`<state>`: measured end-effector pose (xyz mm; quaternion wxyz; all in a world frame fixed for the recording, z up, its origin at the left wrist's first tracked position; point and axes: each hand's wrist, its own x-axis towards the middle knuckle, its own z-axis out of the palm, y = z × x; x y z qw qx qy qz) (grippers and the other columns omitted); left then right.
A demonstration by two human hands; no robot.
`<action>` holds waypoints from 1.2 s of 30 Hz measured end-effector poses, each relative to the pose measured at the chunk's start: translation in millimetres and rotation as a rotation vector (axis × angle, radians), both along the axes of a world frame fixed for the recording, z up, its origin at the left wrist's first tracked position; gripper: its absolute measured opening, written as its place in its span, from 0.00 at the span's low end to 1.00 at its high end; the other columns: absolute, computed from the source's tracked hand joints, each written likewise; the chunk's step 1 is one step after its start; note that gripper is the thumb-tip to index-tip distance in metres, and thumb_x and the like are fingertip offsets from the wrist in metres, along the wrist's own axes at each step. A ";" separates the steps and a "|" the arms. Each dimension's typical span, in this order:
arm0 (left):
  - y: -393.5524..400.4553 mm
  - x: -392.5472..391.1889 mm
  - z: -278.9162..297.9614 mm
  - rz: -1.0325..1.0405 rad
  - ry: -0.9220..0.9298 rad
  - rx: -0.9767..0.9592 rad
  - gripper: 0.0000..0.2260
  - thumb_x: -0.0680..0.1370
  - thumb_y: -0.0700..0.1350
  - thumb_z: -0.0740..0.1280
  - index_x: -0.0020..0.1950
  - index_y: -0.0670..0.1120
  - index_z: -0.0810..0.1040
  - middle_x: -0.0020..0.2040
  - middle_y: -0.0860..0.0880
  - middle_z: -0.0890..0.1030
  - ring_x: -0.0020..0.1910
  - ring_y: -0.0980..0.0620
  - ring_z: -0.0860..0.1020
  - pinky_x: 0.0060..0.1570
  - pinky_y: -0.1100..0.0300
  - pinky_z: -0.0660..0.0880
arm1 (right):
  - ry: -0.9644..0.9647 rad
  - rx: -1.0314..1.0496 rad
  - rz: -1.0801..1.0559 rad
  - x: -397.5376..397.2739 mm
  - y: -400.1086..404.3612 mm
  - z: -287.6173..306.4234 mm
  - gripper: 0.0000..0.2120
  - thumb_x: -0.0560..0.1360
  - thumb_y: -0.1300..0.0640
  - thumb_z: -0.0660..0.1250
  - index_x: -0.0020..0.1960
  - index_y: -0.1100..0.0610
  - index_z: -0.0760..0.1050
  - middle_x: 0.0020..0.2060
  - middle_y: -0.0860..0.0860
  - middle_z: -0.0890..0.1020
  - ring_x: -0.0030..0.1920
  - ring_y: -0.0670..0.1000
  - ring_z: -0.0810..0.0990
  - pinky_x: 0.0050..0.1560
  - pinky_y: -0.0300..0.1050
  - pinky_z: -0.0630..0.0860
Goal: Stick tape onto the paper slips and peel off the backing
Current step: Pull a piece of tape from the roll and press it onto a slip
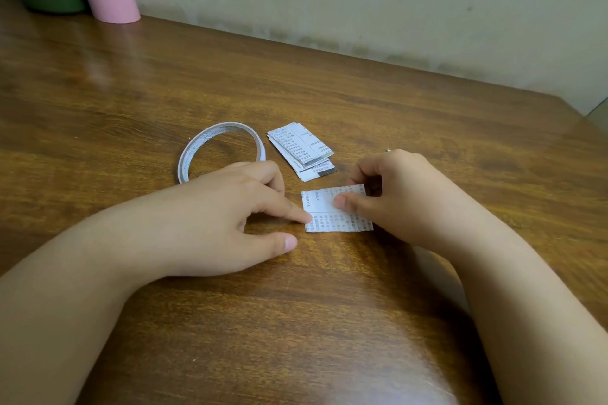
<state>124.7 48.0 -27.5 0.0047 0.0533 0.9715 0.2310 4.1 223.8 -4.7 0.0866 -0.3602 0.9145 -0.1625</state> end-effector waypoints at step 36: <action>8.1 1.0 1.1 0.101 0.020 0.072 0.11 0.76 0.55 0.63 0.55 0.67 0.77 0.47 0.61 0.70 0.53 0.67 0.67 0.53 0.70 0.65 | -0.243 -0.048 -0.169 6.0 8.6 11.9 0.10 0.72 0.44 0.69 0.44 0.50 0.78 0.37 0.44 0.81 0.36 0.42 0.78 0.33 0.38 0.69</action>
